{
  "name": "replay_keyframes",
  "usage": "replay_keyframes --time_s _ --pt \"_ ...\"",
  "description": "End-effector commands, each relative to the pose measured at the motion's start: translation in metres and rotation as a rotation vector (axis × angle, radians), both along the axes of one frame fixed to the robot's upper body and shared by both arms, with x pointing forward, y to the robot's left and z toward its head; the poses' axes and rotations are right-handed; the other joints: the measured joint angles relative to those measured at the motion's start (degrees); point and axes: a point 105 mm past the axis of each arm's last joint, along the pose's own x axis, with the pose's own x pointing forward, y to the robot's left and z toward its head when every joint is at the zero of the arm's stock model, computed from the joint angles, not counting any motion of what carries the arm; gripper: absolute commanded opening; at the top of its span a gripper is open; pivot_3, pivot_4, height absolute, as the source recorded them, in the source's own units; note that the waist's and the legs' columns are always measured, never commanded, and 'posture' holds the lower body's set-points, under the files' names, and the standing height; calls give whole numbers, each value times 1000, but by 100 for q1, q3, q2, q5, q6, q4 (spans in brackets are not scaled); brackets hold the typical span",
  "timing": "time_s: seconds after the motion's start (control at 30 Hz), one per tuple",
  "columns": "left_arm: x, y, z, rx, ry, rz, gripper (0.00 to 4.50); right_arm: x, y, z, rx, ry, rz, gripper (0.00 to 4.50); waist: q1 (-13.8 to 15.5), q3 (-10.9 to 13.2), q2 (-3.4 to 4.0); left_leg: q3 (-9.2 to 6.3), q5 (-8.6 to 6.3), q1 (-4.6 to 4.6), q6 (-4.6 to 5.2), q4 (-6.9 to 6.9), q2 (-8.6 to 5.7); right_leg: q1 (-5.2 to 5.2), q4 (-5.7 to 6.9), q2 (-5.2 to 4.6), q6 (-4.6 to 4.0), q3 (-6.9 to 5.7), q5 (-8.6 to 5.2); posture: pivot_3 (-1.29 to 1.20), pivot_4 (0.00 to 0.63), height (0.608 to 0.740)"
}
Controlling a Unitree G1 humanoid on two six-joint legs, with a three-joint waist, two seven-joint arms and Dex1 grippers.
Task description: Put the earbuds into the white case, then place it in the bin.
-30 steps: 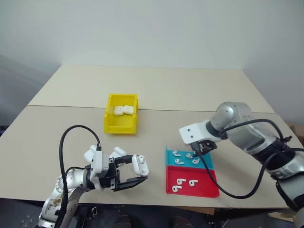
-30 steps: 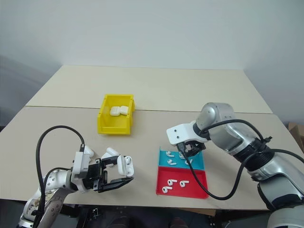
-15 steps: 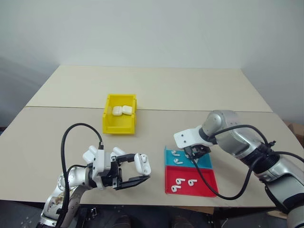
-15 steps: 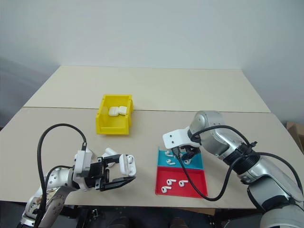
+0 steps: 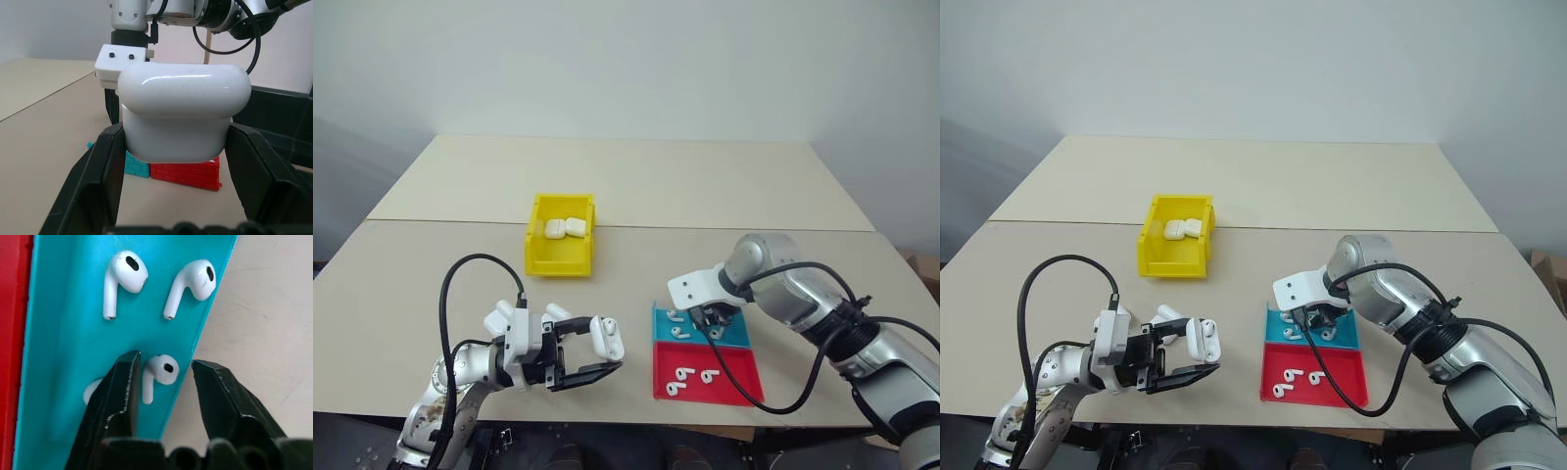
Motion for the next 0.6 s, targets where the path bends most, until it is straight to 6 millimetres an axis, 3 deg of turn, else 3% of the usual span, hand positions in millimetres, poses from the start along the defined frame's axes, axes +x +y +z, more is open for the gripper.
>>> replay_keyframes --time_s 0.03,0.6 --pt "-3 -3 7 -9 -42 -11 2767 2 -3 4 -5 -24 3 2128 0 0 0 0 0 0 0 0 0 1 0 0 0 0 0 0 150 740" --pt "-1 -4 7 -6 -46 -6 2767 5 -12 5 -31 -21 -32 2128 1 0 0 0 0 4 0 0 0 5 0 0 0 0 0 0 150 740"
